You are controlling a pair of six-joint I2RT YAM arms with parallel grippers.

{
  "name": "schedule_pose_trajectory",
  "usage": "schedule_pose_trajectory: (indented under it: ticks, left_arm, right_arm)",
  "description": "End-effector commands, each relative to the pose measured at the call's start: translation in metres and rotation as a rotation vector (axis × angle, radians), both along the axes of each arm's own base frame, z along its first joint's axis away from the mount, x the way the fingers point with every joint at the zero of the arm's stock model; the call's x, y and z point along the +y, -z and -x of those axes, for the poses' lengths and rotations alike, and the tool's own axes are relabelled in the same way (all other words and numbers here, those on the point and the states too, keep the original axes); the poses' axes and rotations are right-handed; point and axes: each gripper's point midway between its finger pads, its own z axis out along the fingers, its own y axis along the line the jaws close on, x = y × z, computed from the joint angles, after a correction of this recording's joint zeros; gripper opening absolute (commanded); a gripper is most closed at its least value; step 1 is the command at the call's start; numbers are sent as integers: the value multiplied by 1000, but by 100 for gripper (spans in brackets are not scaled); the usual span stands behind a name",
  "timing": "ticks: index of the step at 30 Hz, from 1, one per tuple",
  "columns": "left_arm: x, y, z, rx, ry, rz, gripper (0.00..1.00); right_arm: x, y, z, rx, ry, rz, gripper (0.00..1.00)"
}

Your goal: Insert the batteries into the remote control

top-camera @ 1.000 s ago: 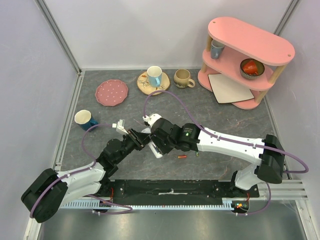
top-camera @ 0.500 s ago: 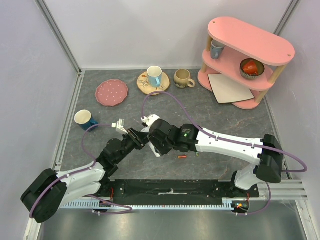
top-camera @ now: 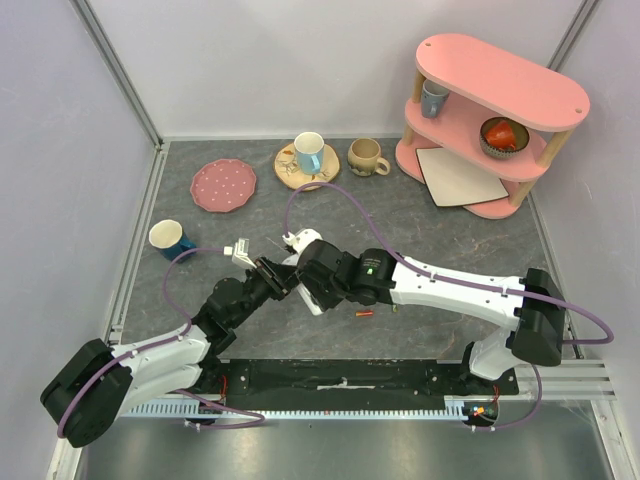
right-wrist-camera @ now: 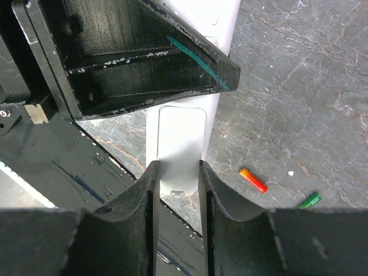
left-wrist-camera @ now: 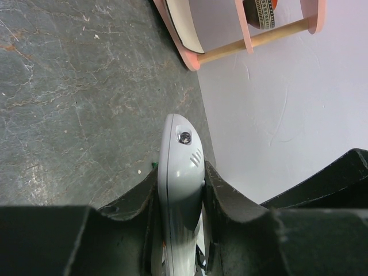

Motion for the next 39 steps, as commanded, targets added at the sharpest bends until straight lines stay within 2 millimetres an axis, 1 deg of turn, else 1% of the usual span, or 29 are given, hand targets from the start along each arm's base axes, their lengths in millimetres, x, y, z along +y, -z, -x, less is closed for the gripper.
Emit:
schedule_pose_trajectory:
  ticks: [1,14,23,28,32,39]
  left_arm:
    - [-4,-36,-5,-108,-9,43,2]
    - [-10,-45,-1,-129,18,77,2]
    - [-12,-47,2,-137,29,87,2]
    - [-16,-49,7,-147,62,95,2]
    - [-18,-49,11,-148,79,99,2]
    - [-21,-54,16,-163,103,119,2]
  right_arm:
    - [9,-13,-5,-21,17,-30,0]
    - [15,-13,-10,-31,34,-39,0]
    - [18,-15,-15,-47,43,-40,0]
    - [17,-14,-18,-55,55,-35,0]
    - [17,-18,-21,-64,59,-38,0]
    - [11,-15,-29,-68,77,-28,0]
